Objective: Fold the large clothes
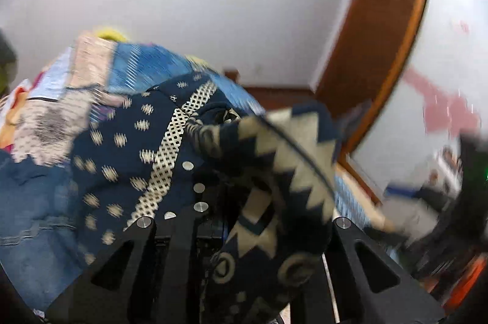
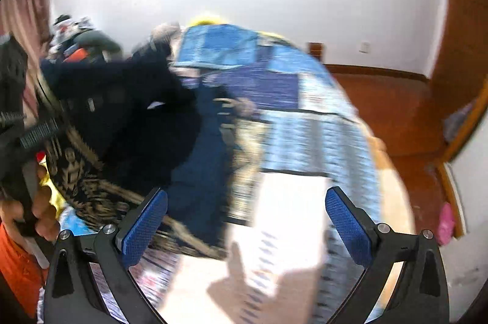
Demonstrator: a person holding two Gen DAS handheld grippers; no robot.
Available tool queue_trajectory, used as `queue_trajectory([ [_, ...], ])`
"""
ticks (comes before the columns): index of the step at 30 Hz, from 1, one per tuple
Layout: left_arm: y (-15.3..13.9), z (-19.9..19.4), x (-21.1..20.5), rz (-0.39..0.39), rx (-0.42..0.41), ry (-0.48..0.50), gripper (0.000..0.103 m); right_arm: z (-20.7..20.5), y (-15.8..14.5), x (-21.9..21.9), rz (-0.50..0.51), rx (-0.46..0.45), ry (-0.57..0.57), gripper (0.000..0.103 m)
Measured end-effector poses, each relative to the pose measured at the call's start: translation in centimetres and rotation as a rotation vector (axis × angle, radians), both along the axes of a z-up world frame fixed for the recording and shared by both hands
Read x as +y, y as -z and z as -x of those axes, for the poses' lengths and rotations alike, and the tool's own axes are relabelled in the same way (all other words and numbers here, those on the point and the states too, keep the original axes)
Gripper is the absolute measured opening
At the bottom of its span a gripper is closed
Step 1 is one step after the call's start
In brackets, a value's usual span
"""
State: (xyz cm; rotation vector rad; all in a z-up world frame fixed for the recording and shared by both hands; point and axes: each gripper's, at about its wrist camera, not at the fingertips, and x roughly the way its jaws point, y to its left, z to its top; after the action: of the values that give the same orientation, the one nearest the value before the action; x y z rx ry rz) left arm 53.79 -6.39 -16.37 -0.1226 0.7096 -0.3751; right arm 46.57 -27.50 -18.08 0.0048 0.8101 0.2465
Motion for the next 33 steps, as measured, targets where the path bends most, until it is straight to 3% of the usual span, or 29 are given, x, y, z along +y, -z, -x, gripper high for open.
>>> queue_trajectory([
  [5,5.9,-0.2,-3.3,-0.092,0.180,0.072,0.012,0.8,0.7,-2.9,0.024,0.016,0.042,0.103],
  [9,7.0,0.8,-4.2,-0.159,0.211,0.123,0.014,1.2,1.0,-3.1,0.030,0.028,0.032,0.103],
  [11,6.3,1.7,-4.7,-0.216,0.213,0.155,0.033,1.5,0.6,-2.9,0.020,0.032,0.019,0.103],
  [12,6.0,1.9,-4.8,-0.212,0.223,0.177,0.051,1.8,0.3,-2.9,0.011,0.030,0.015,0.103],
  [13,5.5,2.6,-4.9,-0.196,0.230,0.207,0.059,1.9,-0.1,-2.8,-0.004,0.025,0.009,0.103],
  [16,4.0,5.4,-4.8,-0.209,0.207,0.243,0.061,2.4,-1.8,-2.3,-0.054,-0.001,-0.012,0.103],
  [21,1.1,10.2,-1.2,-0.193,0.174,0.171,0.069,1.9,-3.7,0.1,-0.134,-0.015,-0.089,0.103],
  [25,-0.5,10.6,3.2,-0.201,0.118,0.058,0.088,0.4,-3.0,3.6,-0.176,0.017,-0.158,0.103],
  [26,-0.7,10.4,4.2,-0.205,0.107,0.032,0.088,0.1,-2.6,4.2,-0.182,0.025,-0.170,0.103],
  [29,-0.3,9.4,6.9,-0.229,0.108,-0.036,0.089,-1.5,0.0,7.0,-0.204,0.091,-0.208,0.103],
  [33,3.1,7.8,8.4,-0.265,0.198,-0.082,0.089,-3.3,4.6,8.6,-0.180,0.203,-0.210,0.103],
])
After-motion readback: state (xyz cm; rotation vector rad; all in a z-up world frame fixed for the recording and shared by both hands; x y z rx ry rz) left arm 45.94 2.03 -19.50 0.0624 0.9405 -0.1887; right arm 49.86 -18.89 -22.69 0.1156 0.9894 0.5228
